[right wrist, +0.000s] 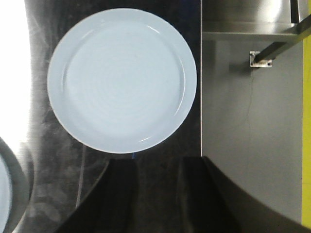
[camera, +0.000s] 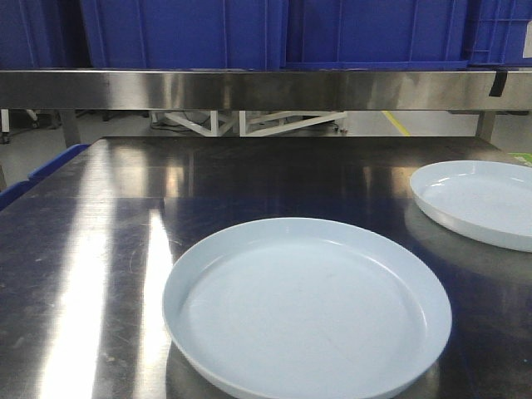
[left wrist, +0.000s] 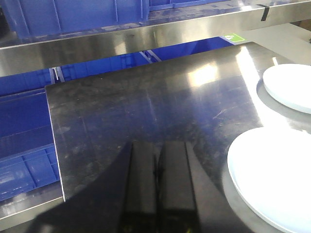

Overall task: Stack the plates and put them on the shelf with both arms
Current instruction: 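Move the right gripper to the other white plate's rim and grasp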

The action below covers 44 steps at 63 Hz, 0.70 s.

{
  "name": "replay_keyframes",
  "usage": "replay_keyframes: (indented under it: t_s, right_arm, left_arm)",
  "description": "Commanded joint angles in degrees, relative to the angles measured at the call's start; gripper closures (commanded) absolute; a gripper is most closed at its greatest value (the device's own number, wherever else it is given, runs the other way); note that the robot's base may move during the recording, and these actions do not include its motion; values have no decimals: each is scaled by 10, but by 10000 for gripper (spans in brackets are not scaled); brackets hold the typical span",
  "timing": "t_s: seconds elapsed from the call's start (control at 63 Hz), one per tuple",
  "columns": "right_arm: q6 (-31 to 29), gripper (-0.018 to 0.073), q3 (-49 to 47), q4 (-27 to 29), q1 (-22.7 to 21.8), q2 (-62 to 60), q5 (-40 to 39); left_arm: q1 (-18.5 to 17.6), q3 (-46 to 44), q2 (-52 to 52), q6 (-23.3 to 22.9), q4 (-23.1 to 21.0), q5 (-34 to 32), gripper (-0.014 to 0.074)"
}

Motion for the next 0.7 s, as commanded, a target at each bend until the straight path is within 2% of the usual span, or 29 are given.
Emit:
replay_keyframes:
  t_s: [0.0, 0.333, 0.683]
  right_arm:
    - [-2, 57, -21, -10, -9, 25, -48]
    - [-2, 55, -21, -10, -53, 151, -88]
    - [-2, 62, -21, -8, -54, 244, -149]
  left_arm:
    - [-4, -16, 1, -4, 7, -42, 512]
    - [-4, -16, 1, -4, 7, -42, 512]
    - [-4, -16, 1, -4, 7, -42, 512]
